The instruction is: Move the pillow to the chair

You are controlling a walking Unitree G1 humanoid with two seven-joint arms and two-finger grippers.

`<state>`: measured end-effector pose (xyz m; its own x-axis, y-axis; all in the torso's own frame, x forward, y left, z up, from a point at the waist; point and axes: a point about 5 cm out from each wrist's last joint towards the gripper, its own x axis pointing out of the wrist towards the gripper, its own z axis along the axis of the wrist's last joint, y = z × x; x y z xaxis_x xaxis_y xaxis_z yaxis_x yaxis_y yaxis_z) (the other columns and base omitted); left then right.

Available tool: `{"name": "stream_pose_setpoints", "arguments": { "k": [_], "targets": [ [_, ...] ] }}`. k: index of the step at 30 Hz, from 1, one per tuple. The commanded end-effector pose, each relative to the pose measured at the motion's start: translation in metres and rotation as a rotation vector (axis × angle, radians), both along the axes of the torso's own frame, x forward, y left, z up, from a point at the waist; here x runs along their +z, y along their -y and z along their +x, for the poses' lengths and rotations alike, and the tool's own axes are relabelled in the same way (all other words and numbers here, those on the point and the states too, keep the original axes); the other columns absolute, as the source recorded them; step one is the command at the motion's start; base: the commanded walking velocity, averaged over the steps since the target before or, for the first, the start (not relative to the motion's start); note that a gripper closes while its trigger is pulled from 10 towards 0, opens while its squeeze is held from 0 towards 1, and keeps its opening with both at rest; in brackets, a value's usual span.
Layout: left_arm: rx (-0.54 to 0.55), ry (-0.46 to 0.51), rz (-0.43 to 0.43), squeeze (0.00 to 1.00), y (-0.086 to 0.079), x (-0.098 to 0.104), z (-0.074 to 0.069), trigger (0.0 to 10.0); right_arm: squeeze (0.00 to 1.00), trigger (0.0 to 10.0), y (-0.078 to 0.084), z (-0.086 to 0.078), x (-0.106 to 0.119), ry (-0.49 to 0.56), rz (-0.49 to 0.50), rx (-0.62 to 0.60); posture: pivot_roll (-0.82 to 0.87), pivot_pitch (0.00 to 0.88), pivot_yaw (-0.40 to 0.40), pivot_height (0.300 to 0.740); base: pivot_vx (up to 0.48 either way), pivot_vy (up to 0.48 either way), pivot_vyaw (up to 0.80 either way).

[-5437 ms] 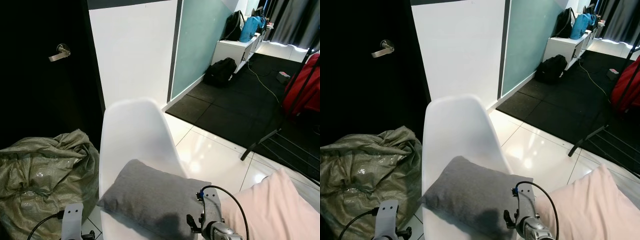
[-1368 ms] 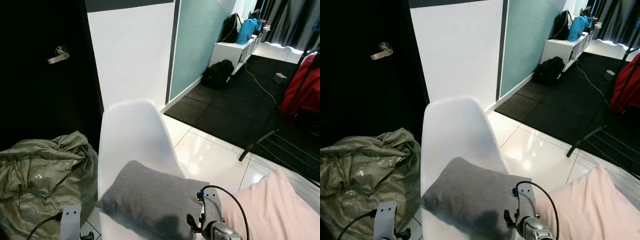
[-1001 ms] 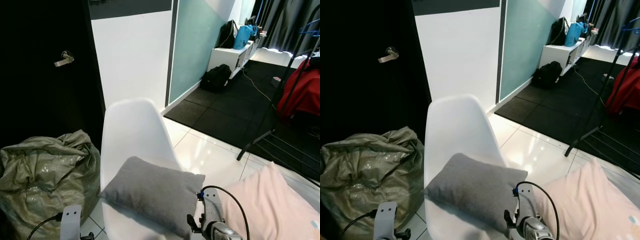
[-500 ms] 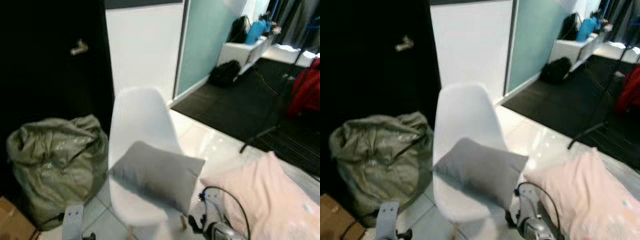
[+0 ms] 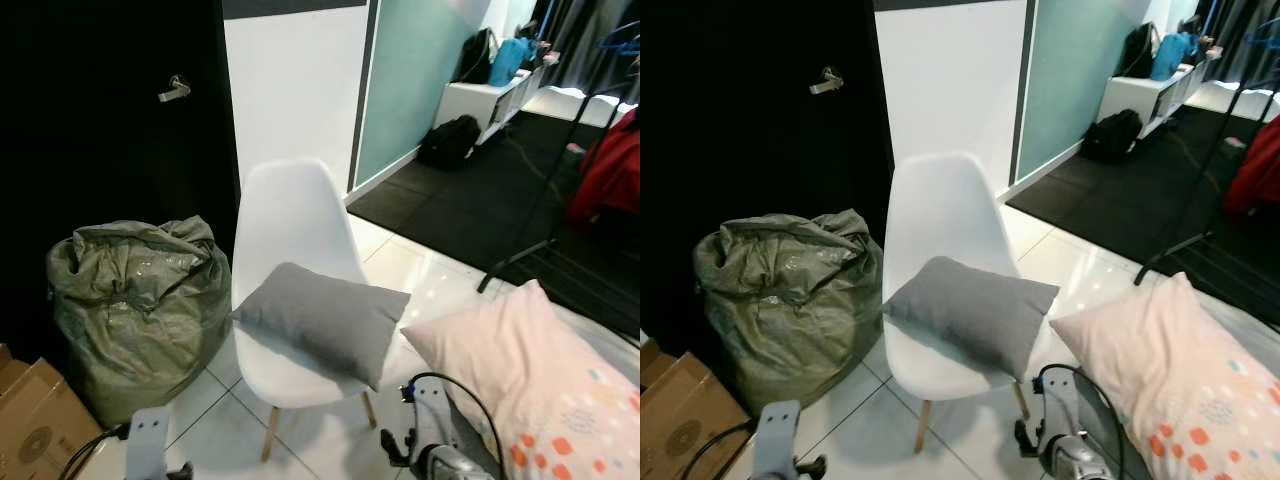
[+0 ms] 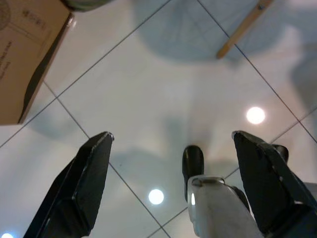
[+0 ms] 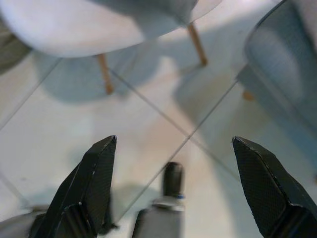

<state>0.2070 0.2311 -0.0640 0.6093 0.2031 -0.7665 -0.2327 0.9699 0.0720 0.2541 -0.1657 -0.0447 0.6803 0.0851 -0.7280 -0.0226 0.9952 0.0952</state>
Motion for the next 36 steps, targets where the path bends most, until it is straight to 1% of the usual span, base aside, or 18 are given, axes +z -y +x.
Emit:
{"name": "stream_pose_setpoints", "arguments": {
  "k": [1, 16, 28, 36],
  "targets": [
    [-0.005, 0.006, -0.008, 0.0, 0.0021, 0.0001, 0.0009, 10.0, 0.0, 10.0, 0.0052, 0.0, 0.0004, -0.003, -0.007, -0.012, -0.03, 0.024, -0.025, 0.74, 0.0, 0.0, -0.78],
    [-0.018, -0.001, 0.007, 0.0, -0.0023, 0.0009, 0.0006, 10.0, 0.0, 10.0, 0.0063, -0.0004, -0.0001, -0.012, -0.025, -0.024, -0.03, 0.028, -0.025, 0.74, 0.0, 0.0, -0.78],
    [-0.024, 0.009, 0.044, 0.0, 0.0021, 0.0009, 0.0019, 10.0, 0.0, 10.0, 0.0074, 0.0007, 0.0009, 0.003, -0.026, -0.057, -0.03, 0.035, -0.025, 0.74, 0.0, 0.0, -0.78],
    [-0.004, 0.025, 0.025, 0.0, 0.0031, 0.0016, 0.0034, 10.0, 0.0, 10.0, 0.0073, 0.0009, 0.001, 0.009, -0.02, -0.072, -0.03, 0.033, -0.024, 0.74, 0.0, 0.0, -0.78]
  ]
}}
